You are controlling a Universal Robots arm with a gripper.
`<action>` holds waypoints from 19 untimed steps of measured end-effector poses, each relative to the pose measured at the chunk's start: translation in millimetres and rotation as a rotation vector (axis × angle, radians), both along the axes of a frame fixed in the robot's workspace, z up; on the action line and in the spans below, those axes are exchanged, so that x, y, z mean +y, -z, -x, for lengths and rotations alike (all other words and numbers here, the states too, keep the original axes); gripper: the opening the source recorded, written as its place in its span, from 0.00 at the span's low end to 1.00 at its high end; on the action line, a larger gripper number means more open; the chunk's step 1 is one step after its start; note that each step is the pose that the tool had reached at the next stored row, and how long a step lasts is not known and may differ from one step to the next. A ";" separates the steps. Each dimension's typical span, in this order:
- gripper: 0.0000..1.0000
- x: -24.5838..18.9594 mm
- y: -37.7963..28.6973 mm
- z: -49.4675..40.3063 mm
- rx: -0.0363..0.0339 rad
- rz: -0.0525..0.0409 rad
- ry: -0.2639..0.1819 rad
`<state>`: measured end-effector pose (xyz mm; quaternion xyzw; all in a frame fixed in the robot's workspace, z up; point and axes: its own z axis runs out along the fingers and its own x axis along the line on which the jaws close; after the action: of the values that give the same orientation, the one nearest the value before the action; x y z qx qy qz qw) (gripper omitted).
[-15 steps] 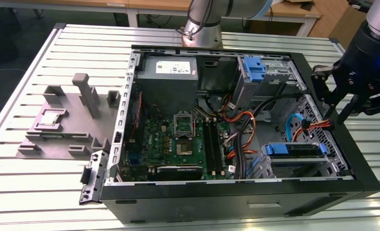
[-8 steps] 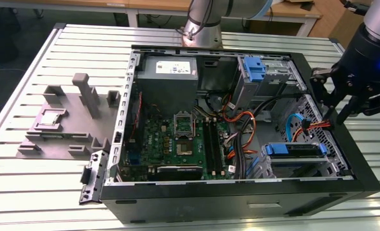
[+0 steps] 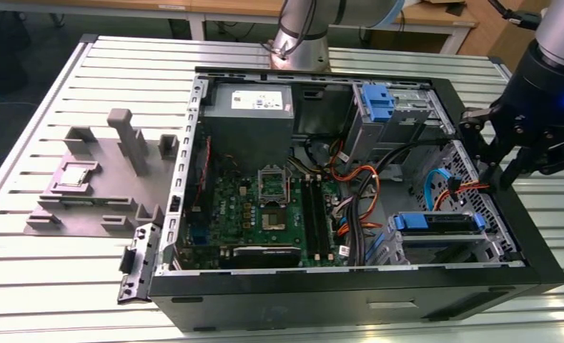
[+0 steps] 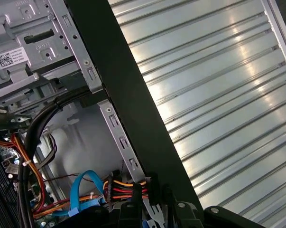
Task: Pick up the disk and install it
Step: 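Insert the first disk wire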
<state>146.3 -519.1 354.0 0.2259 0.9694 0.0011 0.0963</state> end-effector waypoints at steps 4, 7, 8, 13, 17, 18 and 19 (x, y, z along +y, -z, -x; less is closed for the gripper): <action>0.31 0.0 0.8 0.0 -0.0005 0.0019 -0.006; 0.31 0.0 1.2 0.0 -0.0017 0.0040 -0.006; 0.31 0.0 1.3 0.0 -0.0020 0.0043 -0.006; 0.23 0.0 1.5 0.0 -0.0028 0.0051 -0.006; 0.16 0.0 1.6 0.0 -0.0028 0.0048 -0.006; 0.16 0.0 1.6 0.0 -0.0028 0.0046 -0.006; 0.16 0.0 1.5 0.0 -0.0027 0.0045 -0.006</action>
<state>146.2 -519.1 352.5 0.2230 0.9699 -0.0005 0.0982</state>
